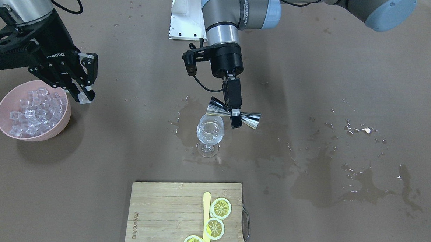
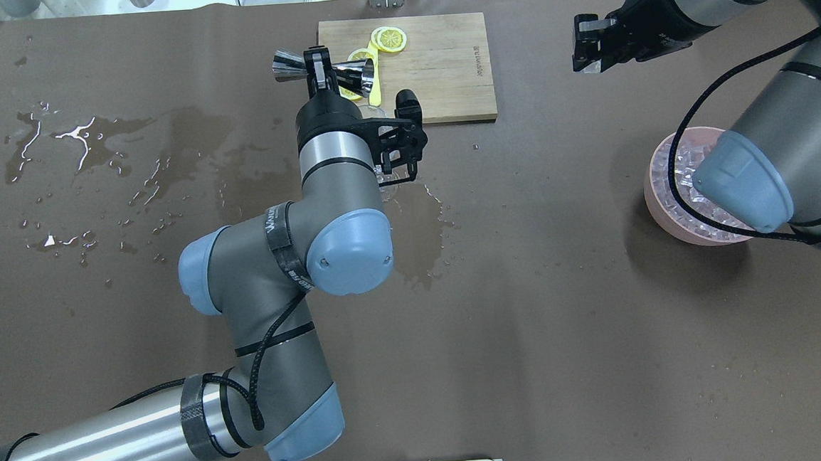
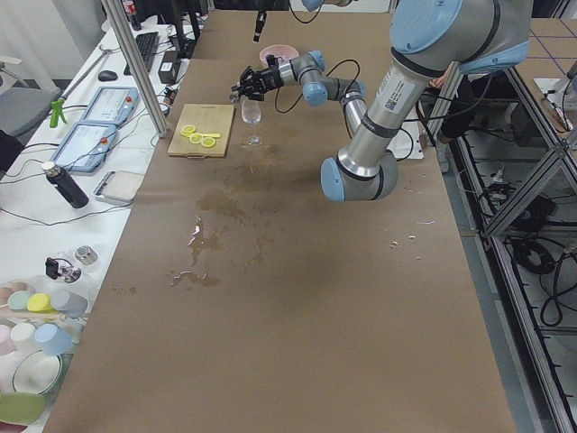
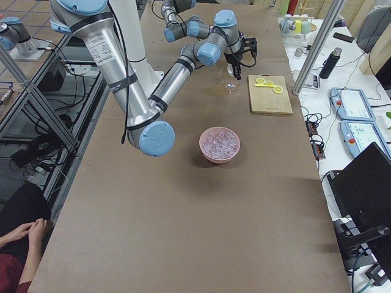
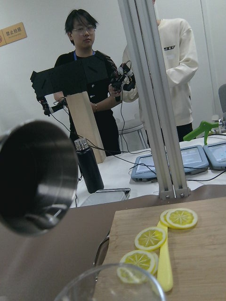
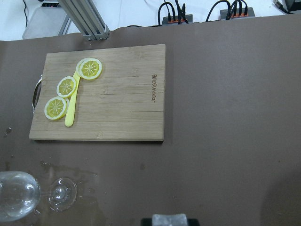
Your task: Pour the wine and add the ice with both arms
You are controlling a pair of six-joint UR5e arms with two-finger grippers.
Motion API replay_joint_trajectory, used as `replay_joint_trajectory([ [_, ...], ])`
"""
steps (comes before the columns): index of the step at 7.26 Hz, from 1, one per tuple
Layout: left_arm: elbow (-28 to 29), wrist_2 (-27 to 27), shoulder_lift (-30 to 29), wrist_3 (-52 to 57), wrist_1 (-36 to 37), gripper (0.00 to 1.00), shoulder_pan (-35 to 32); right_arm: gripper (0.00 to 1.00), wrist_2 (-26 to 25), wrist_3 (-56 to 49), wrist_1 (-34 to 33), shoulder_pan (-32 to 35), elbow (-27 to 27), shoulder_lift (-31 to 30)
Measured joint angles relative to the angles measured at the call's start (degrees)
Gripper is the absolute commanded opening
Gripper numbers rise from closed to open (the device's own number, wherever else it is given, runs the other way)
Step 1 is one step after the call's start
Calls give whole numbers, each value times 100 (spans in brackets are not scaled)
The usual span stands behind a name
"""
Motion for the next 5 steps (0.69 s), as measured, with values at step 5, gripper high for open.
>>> replay_joint_trajectory([
  [5,-45,-2519,207,-2992,-899,0,-475,7,-101,194,-9,-195,-702,882],
])
